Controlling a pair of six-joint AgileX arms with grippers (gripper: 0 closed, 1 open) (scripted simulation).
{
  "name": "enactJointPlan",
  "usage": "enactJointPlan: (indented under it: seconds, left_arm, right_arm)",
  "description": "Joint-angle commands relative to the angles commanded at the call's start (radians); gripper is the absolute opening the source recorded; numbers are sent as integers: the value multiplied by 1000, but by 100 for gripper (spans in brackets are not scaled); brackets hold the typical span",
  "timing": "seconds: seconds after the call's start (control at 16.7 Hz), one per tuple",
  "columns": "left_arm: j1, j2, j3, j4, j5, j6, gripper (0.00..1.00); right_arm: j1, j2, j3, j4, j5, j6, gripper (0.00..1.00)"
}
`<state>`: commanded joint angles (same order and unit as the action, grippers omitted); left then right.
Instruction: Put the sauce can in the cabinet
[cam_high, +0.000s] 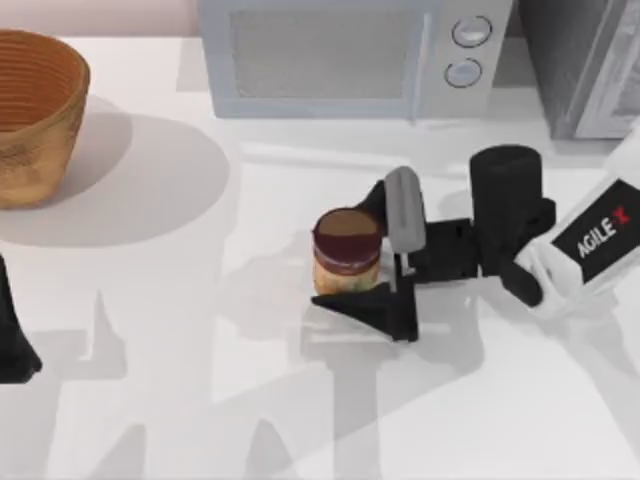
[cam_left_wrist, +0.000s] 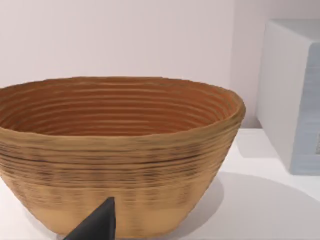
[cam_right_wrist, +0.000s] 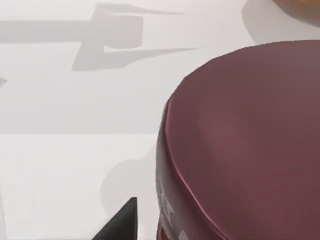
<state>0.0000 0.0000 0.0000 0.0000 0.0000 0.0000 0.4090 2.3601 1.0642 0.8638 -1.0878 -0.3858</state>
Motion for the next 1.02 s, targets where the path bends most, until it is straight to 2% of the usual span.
enactJointPlan:
  seconds: [0.54,1.02]
  left_arm:
    - [0,0,0,0,0,0,100]
    - [0,0,0,0,0,0,100]
  right_arm:
    - [0,0,0,0,0,0,2]
    - [0,0,0,0,0,0,0]
